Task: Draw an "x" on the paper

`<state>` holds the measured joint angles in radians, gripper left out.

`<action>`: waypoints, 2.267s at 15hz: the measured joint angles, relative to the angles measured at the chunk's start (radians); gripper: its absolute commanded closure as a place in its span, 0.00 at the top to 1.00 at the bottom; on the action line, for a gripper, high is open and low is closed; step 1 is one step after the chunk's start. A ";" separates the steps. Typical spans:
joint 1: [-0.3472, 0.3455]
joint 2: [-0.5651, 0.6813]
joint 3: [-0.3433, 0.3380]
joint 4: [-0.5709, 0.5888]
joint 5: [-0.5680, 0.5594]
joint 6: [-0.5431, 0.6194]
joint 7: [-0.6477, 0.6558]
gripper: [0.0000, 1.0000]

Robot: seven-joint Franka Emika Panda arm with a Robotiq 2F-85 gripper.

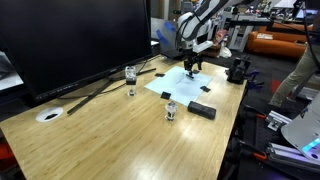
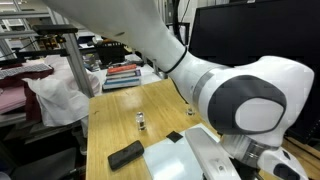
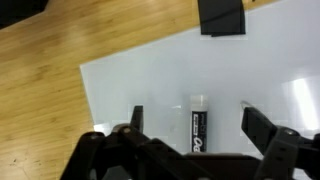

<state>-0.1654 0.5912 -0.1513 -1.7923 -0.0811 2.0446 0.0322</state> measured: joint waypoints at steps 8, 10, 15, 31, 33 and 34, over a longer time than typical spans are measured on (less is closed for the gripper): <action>0.002 0.024 0.001 0.013 0.000 0.018 0.000 1.00; 0.000 0.046 0.001 0.031 0.000 0.025 0.000 1.00; -0.002 0.101 0.001 0.096 0.003 0.034 -0.007 1.00; -0.052 0.176 0.015 0.186 0.069 0.035 -0.098 1.00; -0.056 0.175 0.015 0.182 0.070 0.035 -0.110 1.00; -0.061 0.175 0.016 0.182 0.074 0.036 -0.124 1.00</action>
<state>-0.2265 0.7659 -0.1348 -1.6107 -0.0070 2.0805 -0.0914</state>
